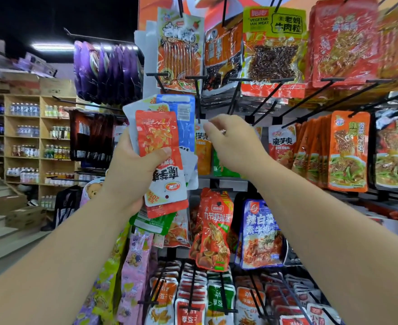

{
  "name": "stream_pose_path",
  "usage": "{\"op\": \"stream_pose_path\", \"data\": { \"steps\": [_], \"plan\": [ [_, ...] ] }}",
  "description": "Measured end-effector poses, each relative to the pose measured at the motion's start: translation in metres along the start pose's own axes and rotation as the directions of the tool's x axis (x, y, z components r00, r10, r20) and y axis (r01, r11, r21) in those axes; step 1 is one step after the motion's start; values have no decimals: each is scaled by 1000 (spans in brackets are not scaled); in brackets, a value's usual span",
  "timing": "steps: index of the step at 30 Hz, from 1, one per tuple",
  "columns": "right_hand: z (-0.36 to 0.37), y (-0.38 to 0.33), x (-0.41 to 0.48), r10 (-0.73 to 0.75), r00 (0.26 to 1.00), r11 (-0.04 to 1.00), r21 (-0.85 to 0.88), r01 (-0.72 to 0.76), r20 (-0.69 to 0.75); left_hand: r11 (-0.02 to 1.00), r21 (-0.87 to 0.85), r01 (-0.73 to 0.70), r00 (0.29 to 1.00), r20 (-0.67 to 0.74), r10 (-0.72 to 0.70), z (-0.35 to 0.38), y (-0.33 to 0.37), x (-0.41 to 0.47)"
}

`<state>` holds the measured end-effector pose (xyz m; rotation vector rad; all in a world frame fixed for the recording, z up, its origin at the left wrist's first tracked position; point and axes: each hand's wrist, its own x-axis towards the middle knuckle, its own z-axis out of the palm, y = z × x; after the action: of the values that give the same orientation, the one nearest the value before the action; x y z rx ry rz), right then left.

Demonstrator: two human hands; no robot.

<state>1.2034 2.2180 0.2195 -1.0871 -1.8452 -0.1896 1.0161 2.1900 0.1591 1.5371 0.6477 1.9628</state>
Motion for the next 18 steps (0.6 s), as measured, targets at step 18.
{"op": "stream_pose_path", "data": {
  "steps": [18],
  "plan": [
    [1,7,-157,85,986,846,512,-149,146,962,-165,217,974,-20,-224,52,-11,-97]
  ]
}}
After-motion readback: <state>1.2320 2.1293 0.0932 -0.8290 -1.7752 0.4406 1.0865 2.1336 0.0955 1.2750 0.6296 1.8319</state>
